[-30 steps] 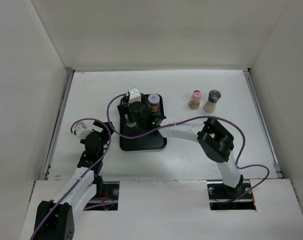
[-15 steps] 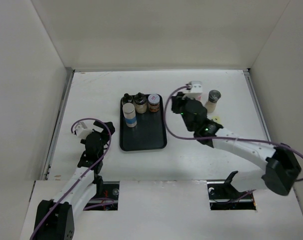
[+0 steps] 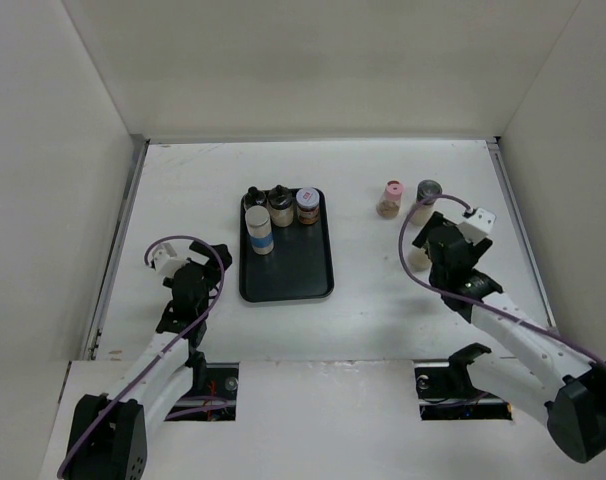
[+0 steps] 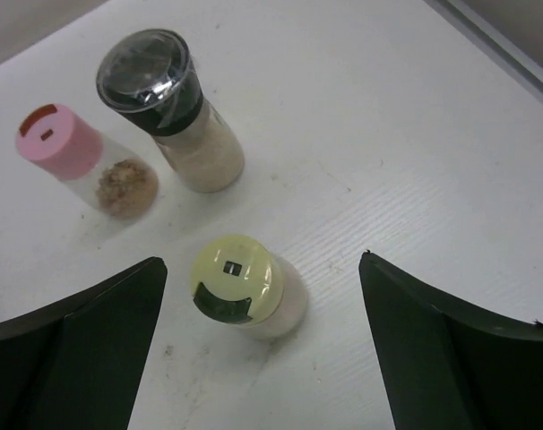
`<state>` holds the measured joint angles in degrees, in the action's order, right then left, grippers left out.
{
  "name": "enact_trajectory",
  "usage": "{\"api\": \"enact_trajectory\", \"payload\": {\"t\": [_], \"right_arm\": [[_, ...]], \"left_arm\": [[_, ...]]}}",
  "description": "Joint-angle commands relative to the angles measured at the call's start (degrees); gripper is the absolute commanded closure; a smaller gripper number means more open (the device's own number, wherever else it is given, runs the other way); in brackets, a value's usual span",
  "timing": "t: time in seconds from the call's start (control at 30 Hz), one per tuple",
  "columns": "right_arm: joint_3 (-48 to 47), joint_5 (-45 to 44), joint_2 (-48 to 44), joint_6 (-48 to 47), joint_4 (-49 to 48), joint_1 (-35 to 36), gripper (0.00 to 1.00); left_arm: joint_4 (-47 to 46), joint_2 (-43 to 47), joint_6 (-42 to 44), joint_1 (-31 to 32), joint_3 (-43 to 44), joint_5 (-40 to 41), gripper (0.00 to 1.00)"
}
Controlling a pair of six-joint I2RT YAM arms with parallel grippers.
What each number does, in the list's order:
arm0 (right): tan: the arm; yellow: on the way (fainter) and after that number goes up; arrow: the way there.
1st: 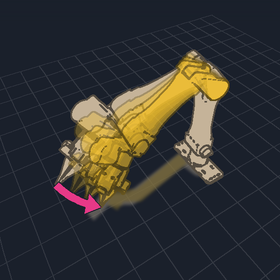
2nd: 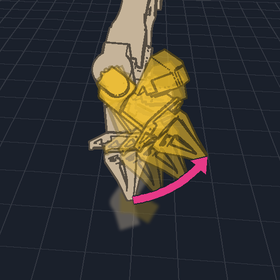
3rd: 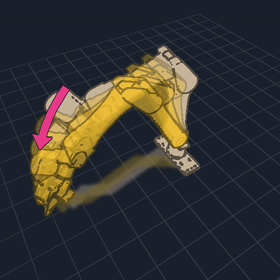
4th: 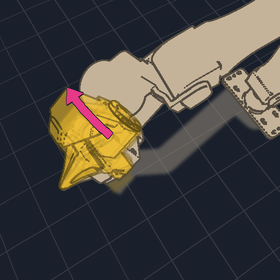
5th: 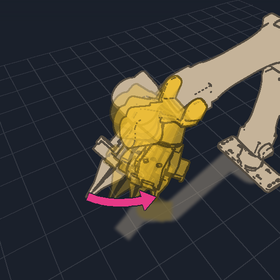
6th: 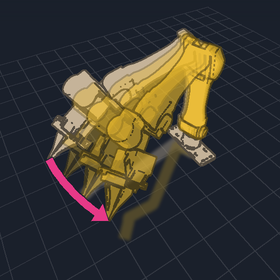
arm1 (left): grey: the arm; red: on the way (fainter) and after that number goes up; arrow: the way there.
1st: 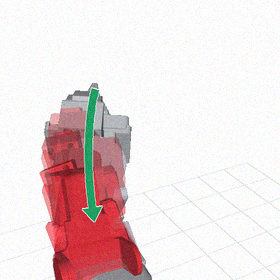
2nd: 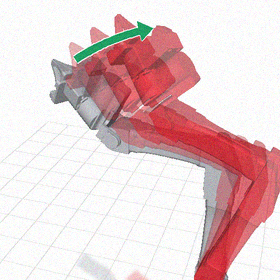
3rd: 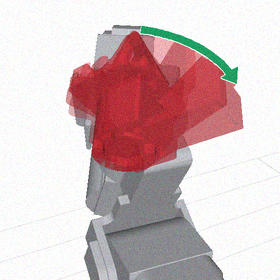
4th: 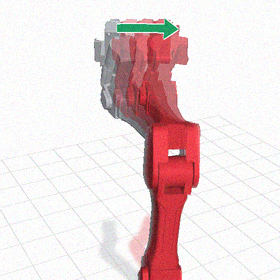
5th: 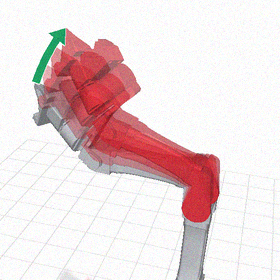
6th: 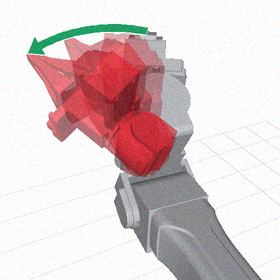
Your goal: Organize the condiment bottles
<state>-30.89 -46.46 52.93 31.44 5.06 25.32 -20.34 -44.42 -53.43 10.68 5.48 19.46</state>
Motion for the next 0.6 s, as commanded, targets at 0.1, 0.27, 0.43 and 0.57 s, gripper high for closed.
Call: {"api": "enact_trajectory", "payload": {"t": [0.1, 0.27, 0.43, 0.57], "right_arm": [[-0.5, 6.9, 3.2, 2.4, -2.1, -0.9, 0.02], [0.1, 10.8, 6.4, 2.9, -6.5, -3.0, 0.06], [0.0, 10.5, 11.0, 3.0, -8.2, -4.0, 0.16], [-0.8, 10.9, 14.4, 2.3, -10.0, -4.8, 0.33]], "left_arm": [[-2.8, -0.9, -0.5, 0.4, 0.3, -0.6, 0.0], [-3.0, -0.6, -0.5, 0.5, 0.1, -0.4, 0.0], [-3.0, -0.3, -0.6, 0.5, 0.1, -0.8, 0.0], [-3.0, -0.9, -0.6, 0.4, 0.2, -1.4, 0.0]]}}
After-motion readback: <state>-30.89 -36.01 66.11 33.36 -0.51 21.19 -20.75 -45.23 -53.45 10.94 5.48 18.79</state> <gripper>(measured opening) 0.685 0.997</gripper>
